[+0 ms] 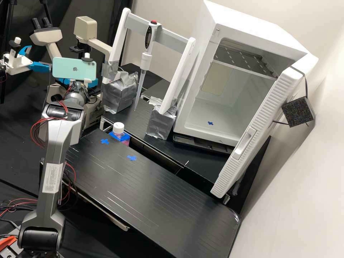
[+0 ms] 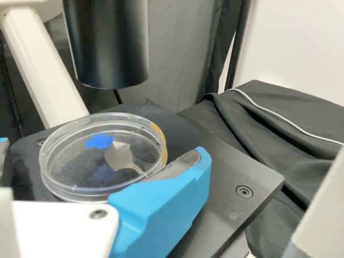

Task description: Move the petri dish to the bench

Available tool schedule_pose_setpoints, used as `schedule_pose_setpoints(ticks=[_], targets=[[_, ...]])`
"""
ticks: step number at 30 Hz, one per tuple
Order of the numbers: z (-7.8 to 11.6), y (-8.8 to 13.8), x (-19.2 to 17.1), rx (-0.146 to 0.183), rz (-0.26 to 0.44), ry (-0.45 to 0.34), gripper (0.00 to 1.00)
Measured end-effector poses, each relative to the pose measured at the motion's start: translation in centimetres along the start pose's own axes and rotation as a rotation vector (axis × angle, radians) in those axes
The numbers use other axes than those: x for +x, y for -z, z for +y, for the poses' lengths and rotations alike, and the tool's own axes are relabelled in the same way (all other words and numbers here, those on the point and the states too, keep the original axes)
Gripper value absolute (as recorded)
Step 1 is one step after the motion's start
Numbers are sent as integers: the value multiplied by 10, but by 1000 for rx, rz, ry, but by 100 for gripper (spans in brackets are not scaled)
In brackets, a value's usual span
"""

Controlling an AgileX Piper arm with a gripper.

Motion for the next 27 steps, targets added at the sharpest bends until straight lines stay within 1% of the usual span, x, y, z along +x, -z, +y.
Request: schedule_pose_setpoints(ticks=[3,6,12,15,17,22,24,25,27], targets=[[-1,-1,1,19,-3,-1,0],[-1,-3,1,23,-12,1,0],[-1,-3,1,45,-13,-4,0],[-1,-3,1,42,-14,-8,0],[0,-3,1,45,-15,-12,0],[1,-3,1,19,-19,-21,0],[1,-3,1,25,-21,-28,0],[2,-4,1,17,-23,-32,0],[2,-4,1,15,-26,-38,0]])
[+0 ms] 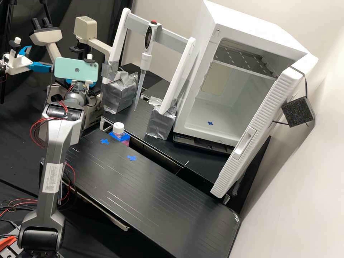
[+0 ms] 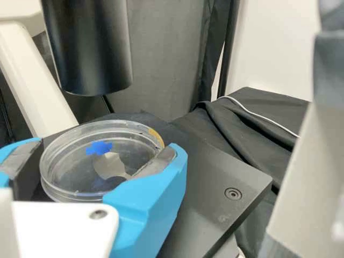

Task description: Move the petri dish to the bench

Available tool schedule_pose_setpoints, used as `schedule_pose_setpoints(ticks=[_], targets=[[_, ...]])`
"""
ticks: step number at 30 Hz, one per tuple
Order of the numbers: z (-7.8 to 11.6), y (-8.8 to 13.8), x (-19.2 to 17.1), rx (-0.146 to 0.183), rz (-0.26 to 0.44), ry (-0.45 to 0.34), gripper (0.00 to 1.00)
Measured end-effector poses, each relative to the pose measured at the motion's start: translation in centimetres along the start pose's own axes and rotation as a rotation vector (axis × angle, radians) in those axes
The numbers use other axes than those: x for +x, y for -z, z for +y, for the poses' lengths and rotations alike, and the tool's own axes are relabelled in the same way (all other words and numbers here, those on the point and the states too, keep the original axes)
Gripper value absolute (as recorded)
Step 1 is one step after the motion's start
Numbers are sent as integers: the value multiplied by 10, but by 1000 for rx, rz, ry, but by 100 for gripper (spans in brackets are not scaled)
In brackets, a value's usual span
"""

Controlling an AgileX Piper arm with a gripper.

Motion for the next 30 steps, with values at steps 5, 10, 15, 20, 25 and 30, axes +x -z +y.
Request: schedule_pose_setpoints(ticks=[5,10,15,20,25,30], targets=[[2,-1,0,-8,-14,-24,0],[5,-4,0,-34,-41,-56,0],[7,-6,0,-43,-65,-76,0],[6,-5,0,-56,-75,-81,0],[0,-7,-1,-61,-85,-67,0],[-4,-10,-4,-82,-87,-60,0]])
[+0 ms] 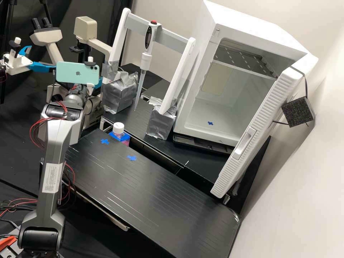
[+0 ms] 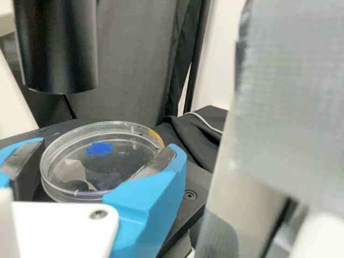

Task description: Move the petri dish to the bench

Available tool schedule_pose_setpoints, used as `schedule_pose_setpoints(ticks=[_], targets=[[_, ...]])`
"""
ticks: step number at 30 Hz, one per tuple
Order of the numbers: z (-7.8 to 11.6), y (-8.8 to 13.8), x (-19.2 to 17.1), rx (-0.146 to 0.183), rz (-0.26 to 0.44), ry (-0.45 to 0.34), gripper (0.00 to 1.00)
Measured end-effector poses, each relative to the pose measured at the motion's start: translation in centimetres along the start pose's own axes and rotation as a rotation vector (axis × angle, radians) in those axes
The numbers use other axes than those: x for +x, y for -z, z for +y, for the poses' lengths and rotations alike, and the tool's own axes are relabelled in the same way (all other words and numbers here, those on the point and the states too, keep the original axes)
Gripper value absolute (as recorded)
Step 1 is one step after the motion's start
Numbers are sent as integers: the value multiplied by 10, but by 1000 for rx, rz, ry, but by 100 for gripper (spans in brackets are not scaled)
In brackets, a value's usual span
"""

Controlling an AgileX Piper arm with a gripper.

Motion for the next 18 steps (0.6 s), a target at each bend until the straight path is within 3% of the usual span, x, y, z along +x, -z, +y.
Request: schedule_pose_setpoints(ticks=[5,8,18], targets=[[2,7,-14,4,35,8,0],[4,14,-26,37,62,19,0],[2,27,-52,62,107,70,0]])
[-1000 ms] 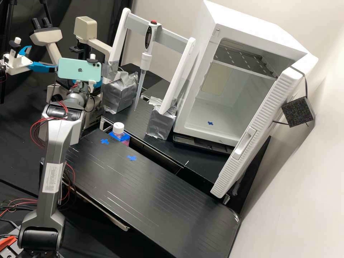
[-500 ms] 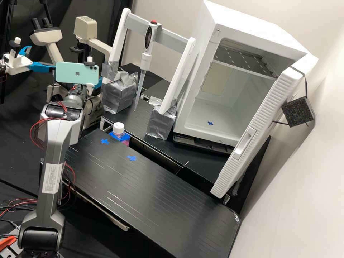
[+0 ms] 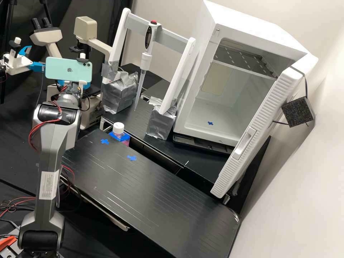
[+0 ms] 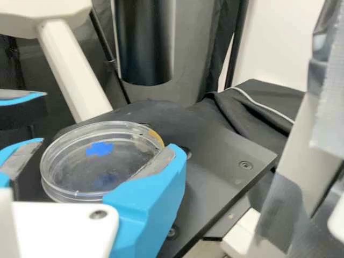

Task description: Move the petri dish to the bench

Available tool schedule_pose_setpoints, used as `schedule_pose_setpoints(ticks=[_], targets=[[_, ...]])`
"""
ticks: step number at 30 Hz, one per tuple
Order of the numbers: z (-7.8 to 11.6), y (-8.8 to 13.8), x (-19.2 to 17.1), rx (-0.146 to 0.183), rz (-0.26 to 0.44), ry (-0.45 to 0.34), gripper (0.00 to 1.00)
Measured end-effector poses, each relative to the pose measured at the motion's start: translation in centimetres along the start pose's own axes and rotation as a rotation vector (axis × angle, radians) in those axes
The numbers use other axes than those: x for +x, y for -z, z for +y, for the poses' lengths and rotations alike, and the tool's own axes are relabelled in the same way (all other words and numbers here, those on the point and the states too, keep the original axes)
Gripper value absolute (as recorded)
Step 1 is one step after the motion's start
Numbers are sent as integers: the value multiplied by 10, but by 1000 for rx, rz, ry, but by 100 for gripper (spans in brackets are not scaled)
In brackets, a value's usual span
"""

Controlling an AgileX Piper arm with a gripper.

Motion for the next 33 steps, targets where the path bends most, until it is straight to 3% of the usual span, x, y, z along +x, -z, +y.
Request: schedule_pose_setpoints(ticks=[7,10,13,22,31,33], targets=[[0,1,-18,1,2,0,0],[0,2,-30,-18,7,-10,0],[-1,7,-46,-7,25,-30,0],[-8,22,-113,-18,115,-95,0],[-34,5,-187,-52,138,-145,0],[-39,-1,-202,-46,143,-160,0]])
